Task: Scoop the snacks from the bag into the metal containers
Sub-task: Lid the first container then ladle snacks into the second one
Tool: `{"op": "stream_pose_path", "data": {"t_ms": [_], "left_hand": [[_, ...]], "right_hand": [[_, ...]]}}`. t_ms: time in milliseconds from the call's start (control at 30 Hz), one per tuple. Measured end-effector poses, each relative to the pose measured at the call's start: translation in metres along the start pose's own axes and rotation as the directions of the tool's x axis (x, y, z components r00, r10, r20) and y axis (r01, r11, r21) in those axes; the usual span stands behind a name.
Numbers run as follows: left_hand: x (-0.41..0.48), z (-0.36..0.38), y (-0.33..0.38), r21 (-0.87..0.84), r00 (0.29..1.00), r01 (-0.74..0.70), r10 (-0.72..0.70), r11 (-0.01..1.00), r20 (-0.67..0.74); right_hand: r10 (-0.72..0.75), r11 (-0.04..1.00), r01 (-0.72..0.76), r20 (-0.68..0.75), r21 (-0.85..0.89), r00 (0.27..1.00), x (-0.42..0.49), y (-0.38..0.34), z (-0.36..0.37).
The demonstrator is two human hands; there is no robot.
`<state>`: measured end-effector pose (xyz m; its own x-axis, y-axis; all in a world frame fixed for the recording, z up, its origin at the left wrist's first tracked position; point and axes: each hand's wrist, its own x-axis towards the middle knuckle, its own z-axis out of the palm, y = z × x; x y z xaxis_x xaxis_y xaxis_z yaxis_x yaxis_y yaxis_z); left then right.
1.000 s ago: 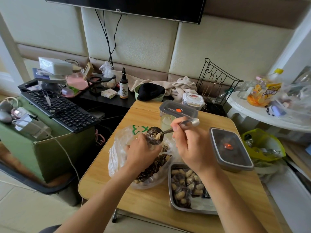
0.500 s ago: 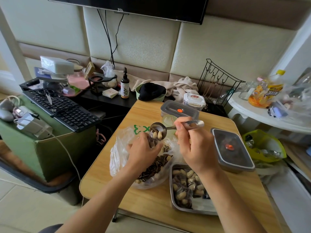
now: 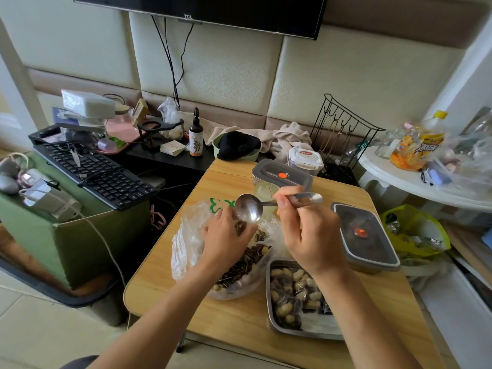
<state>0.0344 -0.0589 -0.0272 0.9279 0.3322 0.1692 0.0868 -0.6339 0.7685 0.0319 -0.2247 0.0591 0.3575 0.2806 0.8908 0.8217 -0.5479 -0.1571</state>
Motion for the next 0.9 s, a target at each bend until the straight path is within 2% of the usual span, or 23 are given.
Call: {"op": "stream_pose_path", "data": {"t_ms": [133,267,367,433,500,600,667,733,833,900], "left_hand": [[-0.001,0.000,0.000,-0.024,1.000,-0.012,0.012,1.000,0.013],[-0.002,-0.001,-0.001,-0.037,0.999,-0.026,0.027,0.999,0.021],[-0.003,-0.004,-0.003,-0.078,1.000,-0.025,0.026,0.997,0.016],[-0.002,-0.011,0.000,-0.130,0.999,-0.022,0.019,0.991,-0.030],[-0.002,-0.022,0.005,-0.193,0.994,-0.026,0.006,0.981,-0.105],[-0.002,-0.038,0.006,-0.258,0.975,-0.038,-0.021,0.965,-0.222],[0.000,-0.047,0.001,-0.301,0.960,-0.026,-0.060,0.953,-0.272],[0.001,-0.054,-0.006,-0.260,0.943,0.011,-0.097,0.966,-0.319],[0.001,-0.059,-0.017,-0.093,0.916,0.227,-0.245,0.969,-0.317],[-0.002,-0.063,-0.023,-0.089,0.912,0.313,-0.325,0.946,-0.250]], "right_hand": [[-0.027,0.999,0.026,-0.053,-0.022,0.998,0.001,-0.001,-0.002],[0.002,0.999,-0.002,0.020,0.032,1.000,-0.001,0.004,-0.001],[0.164,0.984,-0.161,-0.040,0.081,0.986,-0.003,0.010,0.000],[0.317,0.946,-0.307,-0.097,0.100,0.944,-0.002,0.014,-0.001],[0.408,0.913,-0.400,-0.125,0.084,0.904,-0.002,0.019,-0.002],[0.461,0.887,-0.459,-0.045,0.042,0.886,-0.006,0.022,0.002],[0.461,0.886,-0.463,0.070,0.014,0.885,-0.011,0.020,0.010],[0.414,0.905,-0.425,0.183,0.024,0.892,-0.016,0.017,0.019],[0.279,0.955,-0.296,0.257,0.026,0.925,-0.016,0.010,0.027],[0.213,0.973,-0.230,0.273,0.034,0.938,-0.013,0.005,0.030]]}}
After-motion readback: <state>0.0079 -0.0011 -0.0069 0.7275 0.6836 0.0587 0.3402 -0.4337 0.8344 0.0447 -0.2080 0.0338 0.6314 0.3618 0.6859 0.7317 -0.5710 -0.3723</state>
